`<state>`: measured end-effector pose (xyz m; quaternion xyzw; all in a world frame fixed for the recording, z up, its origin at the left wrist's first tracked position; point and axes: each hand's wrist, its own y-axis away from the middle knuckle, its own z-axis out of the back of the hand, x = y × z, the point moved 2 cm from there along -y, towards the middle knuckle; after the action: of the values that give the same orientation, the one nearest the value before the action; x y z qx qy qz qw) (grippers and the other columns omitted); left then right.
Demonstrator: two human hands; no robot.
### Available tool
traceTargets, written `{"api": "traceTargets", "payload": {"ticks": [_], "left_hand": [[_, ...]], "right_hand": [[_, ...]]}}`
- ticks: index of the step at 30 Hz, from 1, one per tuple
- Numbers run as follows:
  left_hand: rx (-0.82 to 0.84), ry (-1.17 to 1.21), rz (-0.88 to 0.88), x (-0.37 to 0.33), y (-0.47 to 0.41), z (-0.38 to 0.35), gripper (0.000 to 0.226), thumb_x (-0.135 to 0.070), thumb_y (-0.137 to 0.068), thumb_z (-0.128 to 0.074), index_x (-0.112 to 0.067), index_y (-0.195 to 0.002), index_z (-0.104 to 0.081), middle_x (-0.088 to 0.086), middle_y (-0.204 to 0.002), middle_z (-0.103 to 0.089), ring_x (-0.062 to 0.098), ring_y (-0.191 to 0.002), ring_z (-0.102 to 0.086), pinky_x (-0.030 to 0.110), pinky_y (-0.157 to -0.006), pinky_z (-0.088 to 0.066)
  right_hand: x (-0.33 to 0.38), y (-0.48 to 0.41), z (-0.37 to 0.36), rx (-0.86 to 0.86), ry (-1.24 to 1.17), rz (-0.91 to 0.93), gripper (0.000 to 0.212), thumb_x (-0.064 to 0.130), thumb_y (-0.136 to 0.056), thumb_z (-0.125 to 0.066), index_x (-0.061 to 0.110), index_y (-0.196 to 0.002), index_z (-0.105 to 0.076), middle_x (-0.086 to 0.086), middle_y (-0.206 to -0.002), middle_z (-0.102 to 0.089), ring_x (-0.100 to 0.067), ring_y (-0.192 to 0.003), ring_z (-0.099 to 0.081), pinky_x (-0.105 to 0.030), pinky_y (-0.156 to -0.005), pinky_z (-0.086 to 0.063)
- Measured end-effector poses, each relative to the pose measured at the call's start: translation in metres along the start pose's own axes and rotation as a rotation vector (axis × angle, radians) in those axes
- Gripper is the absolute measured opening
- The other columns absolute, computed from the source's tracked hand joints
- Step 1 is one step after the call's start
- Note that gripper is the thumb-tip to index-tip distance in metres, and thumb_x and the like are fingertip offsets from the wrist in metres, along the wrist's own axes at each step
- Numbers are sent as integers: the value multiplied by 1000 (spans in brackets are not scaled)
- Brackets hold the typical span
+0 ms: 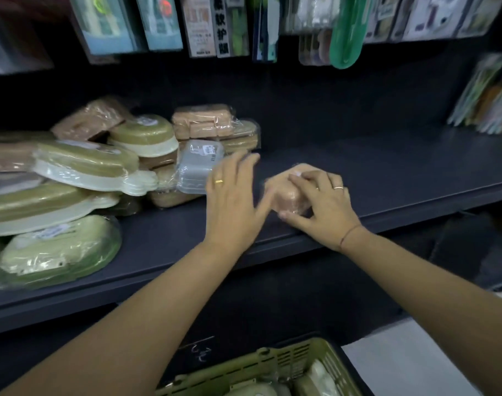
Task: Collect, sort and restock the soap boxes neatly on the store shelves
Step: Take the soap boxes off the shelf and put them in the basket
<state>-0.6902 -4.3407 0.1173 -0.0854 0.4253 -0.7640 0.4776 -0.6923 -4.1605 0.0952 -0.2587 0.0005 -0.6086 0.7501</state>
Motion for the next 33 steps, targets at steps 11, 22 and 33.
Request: {"api": "traceTargets", "payload": {"ticks": [11,22,33], "left_hand": [[434,-495,623,49,-83,-1,104,-72,-78,-61,-12,-151,-18,17,-157,-15,37,-140,-27,46,-109,-28],[221,-277,382,39,-4,56,87,-42,-78,-70,-16,-149,-27,17,-148,-32,38,-126,-42,43,-100,-34],[430,158,168,14,250,182,91,-56,-72,-65,-21,-148,-31,-3,-146,-36,7,-133,-33,21,-110,-26]], "right_hand": [[11,-20,8,68,-319,-190,64,61,-85,-57,43,-143,-37,6,-157,-18,-22,-144,-14,-44,-119,-11],[25,-4,26,299,235,11,86,79,-75,-48,33,-146,-31,4,-136,-34,-22,-126,-34,-41,-106,-26],[88,131,31,304,-177,76,95,55,-61,-82,29,-141,-37,5,-128,-39,-12,-116,-40,-30,-100,-37]]}}
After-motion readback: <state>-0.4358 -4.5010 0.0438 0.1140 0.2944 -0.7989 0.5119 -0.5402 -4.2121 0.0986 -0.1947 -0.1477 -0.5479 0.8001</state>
